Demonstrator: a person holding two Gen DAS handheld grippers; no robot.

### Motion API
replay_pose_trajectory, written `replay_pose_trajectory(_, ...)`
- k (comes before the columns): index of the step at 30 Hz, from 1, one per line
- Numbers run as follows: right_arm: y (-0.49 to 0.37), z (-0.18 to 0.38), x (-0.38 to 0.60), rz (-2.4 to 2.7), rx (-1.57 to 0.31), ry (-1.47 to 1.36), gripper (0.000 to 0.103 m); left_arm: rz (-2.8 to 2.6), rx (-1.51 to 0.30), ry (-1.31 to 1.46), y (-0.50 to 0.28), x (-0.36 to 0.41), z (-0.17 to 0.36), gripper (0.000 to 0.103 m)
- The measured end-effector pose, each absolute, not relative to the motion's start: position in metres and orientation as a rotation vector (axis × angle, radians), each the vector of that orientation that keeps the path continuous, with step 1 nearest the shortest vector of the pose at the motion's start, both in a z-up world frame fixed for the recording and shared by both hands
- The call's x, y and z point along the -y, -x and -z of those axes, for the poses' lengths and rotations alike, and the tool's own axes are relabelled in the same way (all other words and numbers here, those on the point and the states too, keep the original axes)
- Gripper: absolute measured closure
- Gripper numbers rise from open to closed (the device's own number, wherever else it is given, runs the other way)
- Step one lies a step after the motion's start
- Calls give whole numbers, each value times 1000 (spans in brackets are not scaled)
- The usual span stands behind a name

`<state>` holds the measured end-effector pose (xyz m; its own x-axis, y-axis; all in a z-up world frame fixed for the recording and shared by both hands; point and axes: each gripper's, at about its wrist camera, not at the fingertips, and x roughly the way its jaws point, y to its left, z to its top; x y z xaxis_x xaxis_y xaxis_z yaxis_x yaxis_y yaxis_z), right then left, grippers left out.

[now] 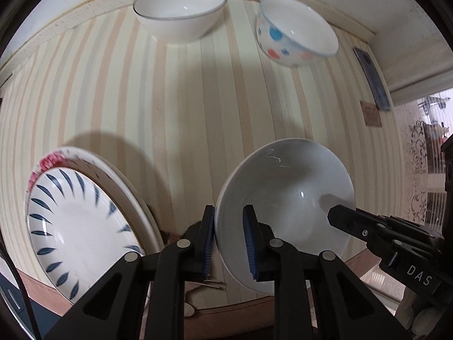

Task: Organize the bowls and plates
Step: 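Grasp a plain white bowl with the left gripper while the right gripper grasps the patterned bowl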

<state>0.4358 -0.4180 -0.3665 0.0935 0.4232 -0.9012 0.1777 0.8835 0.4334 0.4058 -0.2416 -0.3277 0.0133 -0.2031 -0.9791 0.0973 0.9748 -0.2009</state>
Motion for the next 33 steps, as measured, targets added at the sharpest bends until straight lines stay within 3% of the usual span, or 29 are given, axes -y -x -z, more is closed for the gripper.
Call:
replay_pose_trajectory(24,-419,403,437,-171,-1553,-544,91,214,-1561,22,-395,271,342,85)
replay_pose_trajectory(33,-432,385,456,-190,-1558,-561,91,198,-1471,195,-415,244,280,85)
